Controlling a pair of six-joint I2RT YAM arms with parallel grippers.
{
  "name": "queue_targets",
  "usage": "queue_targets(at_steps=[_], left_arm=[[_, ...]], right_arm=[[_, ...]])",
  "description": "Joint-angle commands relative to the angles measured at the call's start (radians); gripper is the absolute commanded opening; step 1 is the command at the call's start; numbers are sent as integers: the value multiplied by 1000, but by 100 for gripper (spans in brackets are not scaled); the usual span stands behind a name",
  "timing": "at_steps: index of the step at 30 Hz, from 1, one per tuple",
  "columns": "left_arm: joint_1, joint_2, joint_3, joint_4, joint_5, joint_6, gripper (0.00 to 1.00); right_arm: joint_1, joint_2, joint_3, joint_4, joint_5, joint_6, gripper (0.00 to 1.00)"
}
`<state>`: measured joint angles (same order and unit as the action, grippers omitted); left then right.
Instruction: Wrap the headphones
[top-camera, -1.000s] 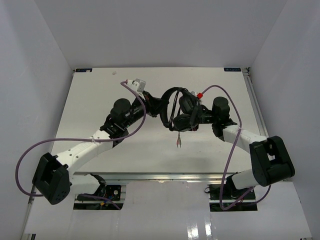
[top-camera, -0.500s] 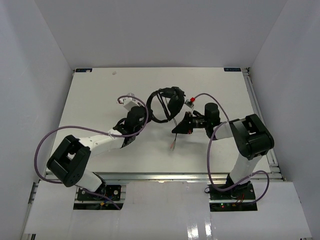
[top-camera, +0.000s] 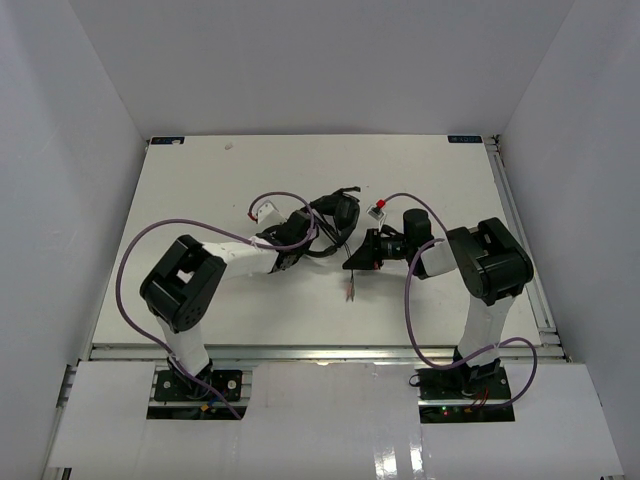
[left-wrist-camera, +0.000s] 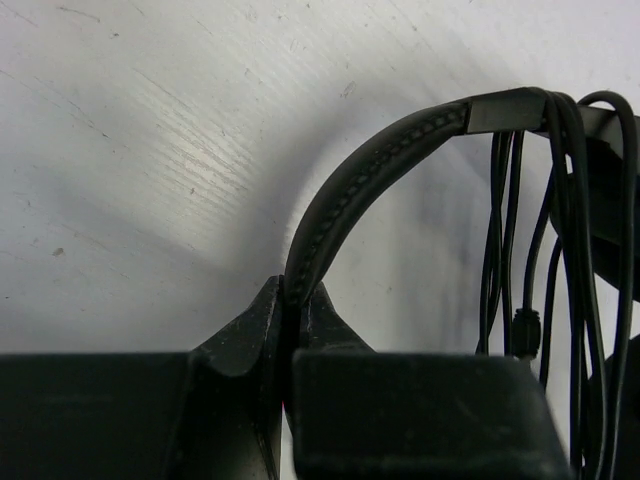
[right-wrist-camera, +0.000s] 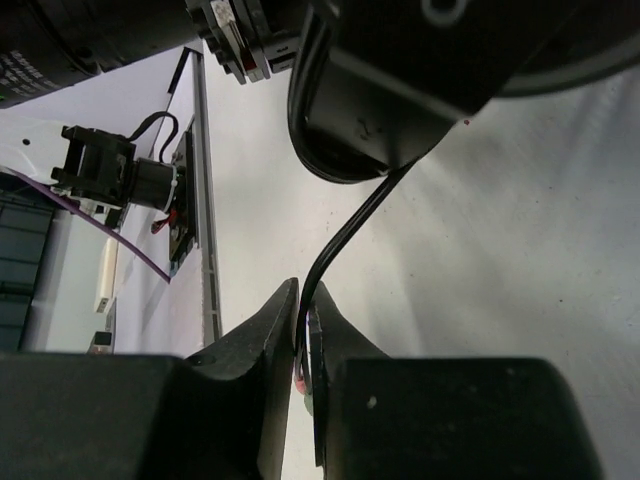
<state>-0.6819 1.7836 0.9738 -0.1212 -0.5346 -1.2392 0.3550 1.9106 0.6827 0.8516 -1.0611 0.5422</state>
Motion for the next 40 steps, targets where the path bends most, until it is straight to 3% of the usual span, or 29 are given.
queue_targets(at_steps=[1,5,9,16,18,20,22,25,26,29,31,37,40], left_arm=[[5,29,91,-65,-18,43,0],[6,62,147,-136,-18,144,0],[5,77,184,-192,-25,237,16],[5,27,220,-244,14,363,67],[5,-25,221,-243,37,407,85],[5,-86,223,-236,76,484,96],[5,-177,216,-225,152,584,98],[4,-269,190,-196,247,688,98],[4,-384,159,-183,355,738,98],[4,-520,79,-169,467,837,98],[7,-715,0,-169,612,917,98],[8,-1110,-219,-222,636,985,98],[8,-1275,-290,-251,603,985,98]], right_arm=[[-4,6,50,-128,5,-107,20],[-13,-15,59,-210,18,-174,29],[-40,-59,89,-405,61,-306,48],[-135,-224,107,-832,231,-674,74],[-158,-324,103,-912,280,-739,83],[-174,-429,101,-981,354,-793,96],[-177,-516,98,-1024,423,-831,90],[-177,-644,103,-1074,476,-841,90],[-177,-707,112,-1096,552,-821,90],[-177,-837,126,-1136,682,-784,90],[-177,-978,115,-1142,813,-732,90],[-203,-1191,42,-1138,1096,-663,90],[-227,-1230,14,-1147,1116,-659,90]])
